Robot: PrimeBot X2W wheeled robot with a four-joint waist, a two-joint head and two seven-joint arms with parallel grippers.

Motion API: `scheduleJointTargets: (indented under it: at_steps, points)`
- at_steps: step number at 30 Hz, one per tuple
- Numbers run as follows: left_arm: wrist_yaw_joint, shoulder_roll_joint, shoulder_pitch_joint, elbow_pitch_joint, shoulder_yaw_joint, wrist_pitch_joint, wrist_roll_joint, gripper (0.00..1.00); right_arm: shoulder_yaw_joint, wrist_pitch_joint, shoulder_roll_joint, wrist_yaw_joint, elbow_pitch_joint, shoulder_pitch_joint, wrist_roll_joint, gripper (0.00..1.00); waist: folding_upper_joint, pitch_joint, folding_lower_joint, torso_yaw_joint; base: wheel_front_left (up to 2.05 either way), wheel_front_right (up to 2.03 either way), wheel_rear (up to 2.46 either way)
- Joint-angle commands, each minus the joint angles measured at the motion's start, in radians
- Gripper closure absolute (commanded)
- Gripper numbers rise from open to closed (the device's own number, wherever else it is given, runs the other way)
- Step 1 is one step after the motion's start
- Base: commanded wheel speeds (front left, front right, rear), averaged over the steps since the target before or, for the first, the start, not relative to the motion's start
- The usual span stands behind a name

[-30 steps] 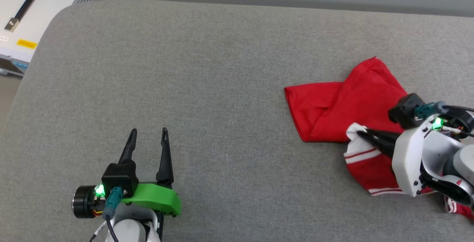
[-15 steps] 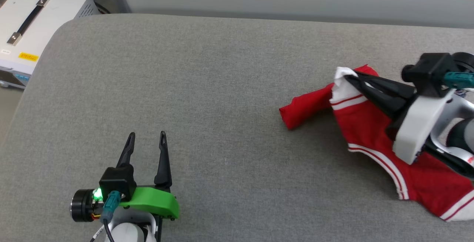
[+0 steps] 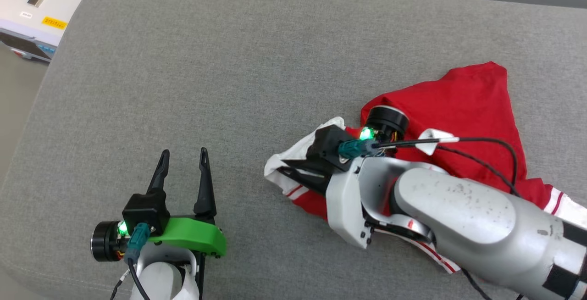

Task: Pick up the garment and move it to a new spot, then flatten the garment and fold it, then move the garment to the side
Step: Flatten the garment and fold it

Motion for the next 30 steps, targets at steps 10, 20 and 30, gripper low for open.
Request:
scheduleJointTargets:
  at_steps: [10, 20, 30]
  points:
    - [0.011, -0.003, -0.045, 0.011, 0.002, -0.006, -0.009, 0.0, 0.001, 0.101, 0.073, -0.001, 0.149, 0.162, -0.116, 1.0, 0.0, 0.038, 0.0, 0.011, 0.0, 0.0, 0.0]
    - [0.0, -0.003, -0.021, 0.023, 0.023, -0.006, 0.012, 0.0, 0.001, -0.18, 0.072, -0.001, 0.202, 0.127, -0.09, 0.0, 0.0, -0.035, 0.0, -0.035, 0.0, 0.0, 0.0]
    - [-0.025, -0.003, 0.039, -0.008, 0.066, -0.006, 0.058, 0.0, -0.169, -0.412, -0.066, -0.001, 0.181, 0.179, -0.108, 0.0, 0.0, -0.134, 0.0, -0.081, 0.0, 0.0, 0.0]
